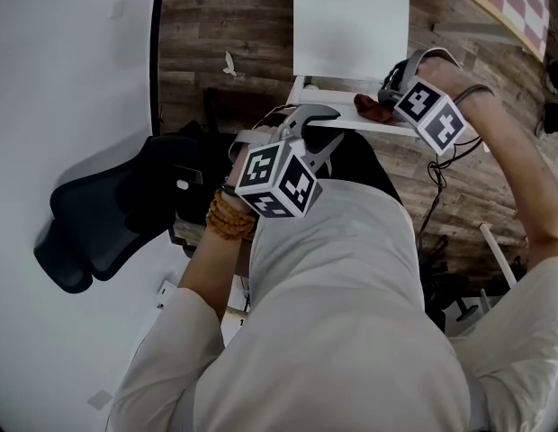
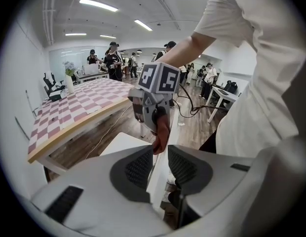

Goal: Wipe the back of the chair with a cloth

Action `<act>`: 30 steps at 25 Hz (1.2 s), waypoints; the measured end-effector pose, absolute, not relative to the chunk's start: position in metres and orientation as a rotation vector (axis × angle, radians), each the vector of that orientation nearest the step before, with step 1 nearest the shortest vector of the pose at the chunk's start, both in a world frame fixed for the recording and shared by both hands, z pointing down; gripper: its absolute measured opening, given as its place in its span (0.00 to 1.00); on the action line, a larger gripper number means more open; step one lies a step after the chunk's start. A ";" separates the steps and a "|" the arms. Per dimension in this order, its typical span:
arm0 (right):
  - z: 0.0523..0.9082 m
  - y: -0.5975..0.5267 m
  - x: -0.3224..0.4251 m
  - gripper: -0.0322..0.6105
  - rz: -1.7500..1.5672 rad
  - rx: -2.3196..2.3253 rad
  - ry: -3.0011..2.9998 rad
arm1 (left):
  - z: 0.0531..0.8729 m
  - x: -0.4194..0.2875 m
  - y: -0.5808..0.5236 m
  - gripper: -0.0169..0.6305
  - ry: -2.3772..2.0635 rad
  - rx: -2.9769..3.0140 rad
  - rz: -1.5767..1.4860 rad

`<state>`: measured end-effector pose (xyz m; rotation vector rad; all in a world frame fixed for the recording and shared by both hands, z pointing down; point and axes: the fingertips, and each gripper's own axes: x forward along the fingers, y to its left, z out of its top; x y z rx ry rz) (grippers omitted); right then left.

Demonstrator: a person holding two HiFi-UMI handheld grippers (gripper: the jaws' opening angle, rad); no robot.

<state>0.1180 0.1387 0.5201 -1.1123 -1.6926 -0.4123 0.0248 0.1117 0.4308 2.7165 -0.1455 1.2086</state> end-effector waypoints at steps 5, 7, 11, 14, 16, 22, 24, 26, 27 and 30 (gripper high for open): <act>0.510 0.139 0.125 0.21 -0.429 -1.097 -1.686 | 0.430 0.031 0.113 0.21 -0.126 2.725 1.214; 0.510 0.139 0.129 0.21 -0.432 -1.093 -1.678 | 0.431 0.034 0.112 0.21 -0.118 2.725 1.215; 0.517 0.140 0.138 0.21 -0.418 -1.080 -1.665 | 0.440 0.038 0.113 0.21 -0.097 2.717 1.224; 0.528 0.141 0.142 0.21 -0.404 -1.073 -1.657 | 0.449 0.042 0.116 0.21 -0.065 2.705 1.239; 0.536 0.141 0.146 0.21 -0.393 -1.070 -1.651 | 0.456 0.045 0.119 0.21 -0.029 2.700 1.272; 0.568 0.141 0.153 0.21 -0.356 -1.079 -1.618 | 0.478 0.049 0.135 0.21 0.081 2.695 1.417; 0.577 0.140 0.155 0.21 -0.342 -1.082 -1.606 | 0.484 0.050 0.138 0.21 0.106 2.700 1.476; 0.587 0.140 0.157 0.21 -0.328 -1.086 -1.592 | 0.488 0.052 0.139 0.21 0.119 2.708 1.517; 0.592 0.139 0.159 0.21 -0.321 -1.090 -1.583 | 0.489 0.052 0.139 0.21 0.119 2.710 1.528; 0.607 0.140 0.162 0.21 -0.306 -1.101 -1.561 | 0.491 0.052 0.140 0.21 0.107 2.707 1.546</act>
